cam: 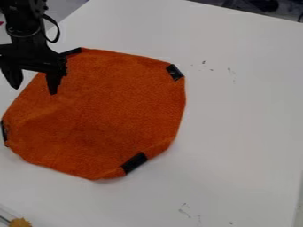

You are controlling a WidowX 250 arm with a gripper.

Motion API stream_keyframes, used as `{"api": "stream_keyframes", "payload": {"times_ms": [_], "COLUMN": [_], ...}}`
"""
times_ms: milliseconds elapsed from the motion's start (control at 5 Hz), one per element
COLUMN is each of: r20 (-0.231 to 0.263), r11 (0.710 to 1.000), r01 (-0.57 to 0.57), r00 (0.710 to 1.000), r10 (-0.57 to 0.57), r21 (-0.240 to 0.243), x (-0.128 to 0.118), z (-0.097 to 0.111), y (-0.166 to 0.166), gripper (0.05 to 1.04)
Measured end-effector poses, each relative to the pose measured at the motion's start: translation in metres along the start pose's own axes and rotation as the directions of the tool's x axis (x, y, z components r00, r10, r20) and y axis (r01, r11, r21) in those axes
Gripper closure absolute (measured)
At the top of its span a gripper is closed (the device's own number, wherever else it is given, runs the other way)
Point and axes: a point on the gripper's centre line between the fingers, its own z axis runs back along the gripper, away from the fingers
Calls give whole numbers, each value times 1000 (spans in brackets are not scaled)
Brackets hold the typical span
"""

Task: Fold the cloth from top to bottom

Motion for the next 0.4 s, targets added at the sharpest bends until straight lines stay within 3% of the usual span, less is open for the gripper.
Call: {"api": "stream_keyframes", "payload": {"times_ms": [200,400], "r20": [-27,-17], "r11": [1000,1000], "r01": [-2,6], "r00": [1000,1000], "r10": [2,-6], "r21": [-5,1], "x": [-4,0], "z": [-7,-5], "y": [-2,-7], "gripper": [84,84]}}
